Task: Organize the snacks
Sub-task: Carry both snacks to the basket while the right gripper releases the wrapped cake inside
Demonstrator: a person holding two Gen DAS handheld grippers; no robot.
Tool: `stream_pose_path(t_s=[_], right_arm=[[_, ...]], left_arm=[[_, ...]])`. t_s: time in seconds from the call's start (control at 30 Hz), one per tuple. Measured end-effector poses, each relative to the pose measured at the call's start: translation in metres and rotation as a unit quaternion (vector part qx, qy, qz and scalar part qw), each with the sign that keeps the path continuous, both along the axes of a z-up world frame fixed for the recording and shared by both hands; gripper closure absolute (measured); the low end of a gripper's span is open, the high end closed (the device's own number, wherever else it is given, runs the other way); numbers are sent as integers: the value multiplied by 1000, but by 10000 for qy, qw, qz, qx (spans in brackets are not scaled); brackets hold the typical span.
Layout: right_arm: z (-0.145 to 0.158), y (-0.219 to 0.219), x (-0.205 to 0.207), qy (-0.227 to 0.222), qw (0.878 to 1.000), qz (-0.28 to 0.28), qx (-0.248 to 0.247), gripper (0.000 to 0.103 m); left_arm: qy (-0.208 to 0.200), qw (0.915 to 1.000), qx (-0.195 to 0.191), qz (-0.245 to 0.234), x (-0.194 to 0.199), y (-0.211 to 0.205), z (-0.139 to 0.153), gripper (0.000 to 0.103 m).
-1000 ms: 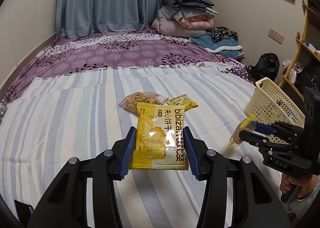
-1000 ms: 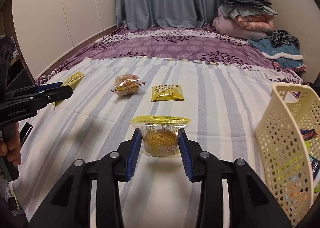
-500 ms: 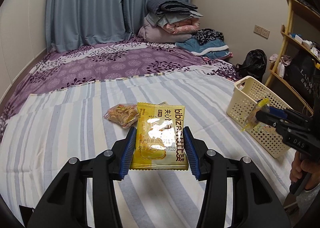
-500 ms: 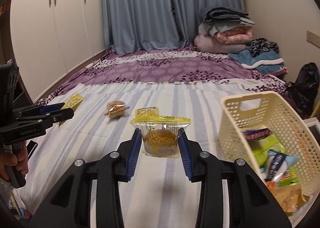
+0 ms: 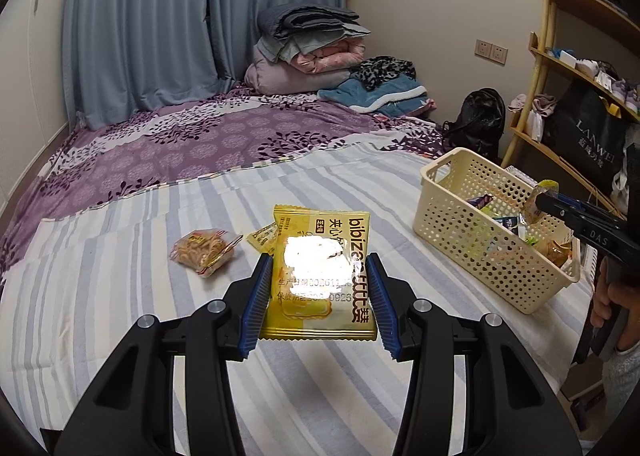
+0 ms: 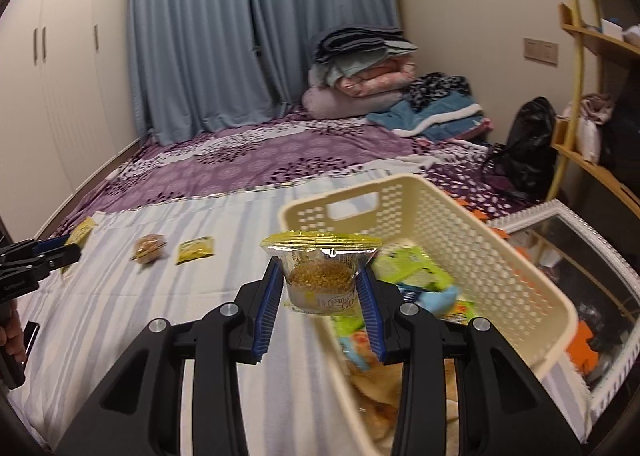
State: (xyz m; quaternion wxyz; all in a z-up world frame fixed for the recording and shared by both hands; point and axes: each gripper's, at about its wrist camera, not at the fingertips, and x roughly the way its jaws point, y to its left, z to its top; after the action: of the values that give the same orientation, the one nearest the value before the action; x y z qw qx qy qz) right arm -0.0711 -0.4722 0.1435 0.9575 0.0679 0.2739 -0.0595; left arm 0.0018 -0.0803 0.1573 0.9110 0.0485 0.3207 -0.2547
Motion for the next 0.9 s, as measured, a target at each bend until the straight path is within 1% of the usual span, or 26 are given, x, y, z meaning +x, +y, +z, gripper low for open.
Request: stream_pose_path(t_s=[0.2, 0.4, 0.9], right_arm=[[-9, -35, -9, 79, 9990, -430, 42, 65], [-19, -54, -13, 142, 9975, -677, 121, 65], [-31, -71, -20, 218, 9954, -907, 208, 65]], left_arm=[[-18, 9999, 52, -150, -3, -15, 2, 55], [-11, 9996, 115, -249, -5, -27, 2, 55], [-71, 9984, 210, -511, -12, -56, 7, 55]])
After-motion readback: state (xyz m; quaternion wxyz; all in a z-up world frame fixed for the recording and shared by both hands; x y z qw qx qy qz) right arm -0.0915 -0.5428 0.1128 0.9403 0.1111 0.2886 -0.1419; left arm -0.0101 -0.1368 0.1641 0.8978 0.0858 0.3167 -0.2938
